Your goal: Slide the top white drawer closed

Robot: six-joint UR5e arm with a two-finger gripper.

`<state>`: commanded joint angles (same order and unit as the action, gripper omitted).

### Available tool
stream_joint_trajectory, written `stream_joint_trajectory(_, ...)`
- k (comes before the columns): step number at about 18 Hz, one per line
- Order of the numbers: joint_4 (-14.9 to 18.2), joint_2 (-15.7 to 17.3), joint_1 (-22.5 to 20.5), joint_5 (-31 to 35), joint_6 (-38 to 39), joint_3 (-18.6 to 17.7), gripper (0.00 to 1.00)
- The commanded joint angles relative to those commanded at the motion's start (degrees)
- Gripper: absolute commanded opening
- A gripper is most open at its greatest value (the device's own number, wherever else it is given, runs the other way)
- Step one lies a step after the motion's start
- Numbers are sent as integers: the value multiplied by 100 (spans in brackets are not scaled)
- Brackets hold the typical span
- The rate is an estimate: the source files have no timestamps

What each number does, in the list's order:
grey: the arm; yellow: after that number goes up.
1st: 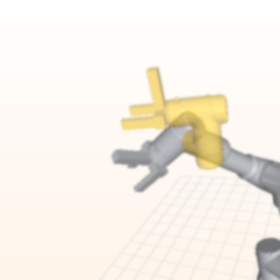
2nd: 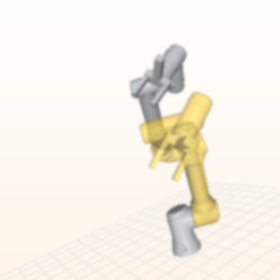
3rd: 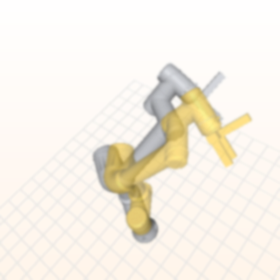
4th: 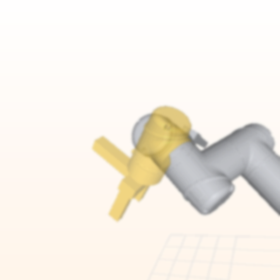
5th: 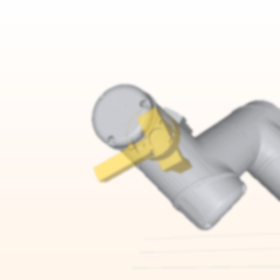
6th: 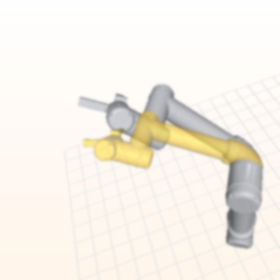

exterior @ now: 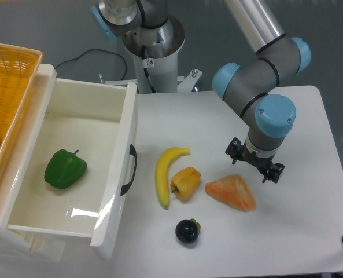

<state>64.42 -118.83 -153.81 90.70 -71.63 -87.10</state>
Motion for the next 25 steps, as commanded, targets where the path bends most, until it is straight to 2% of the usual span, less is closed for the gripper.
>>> stream_joint_trajectory(4,-79,-27,-26,-44,9,26,100)
stream_joint_trajectory(11,-167,70,0,-35,96,-140,100)
stream_joint_trajectory(19,-158,272,-35,-53,1256,-114,100)
stream_joint_trajectory(21,-150,281,-18,-193,1301,-123,93)
stream_joint_trajectory(23,-141,307,17,-368,1423,-158,80)
stream_joint_trajectory(25,-132,395,122,-658,1739,-167,63)
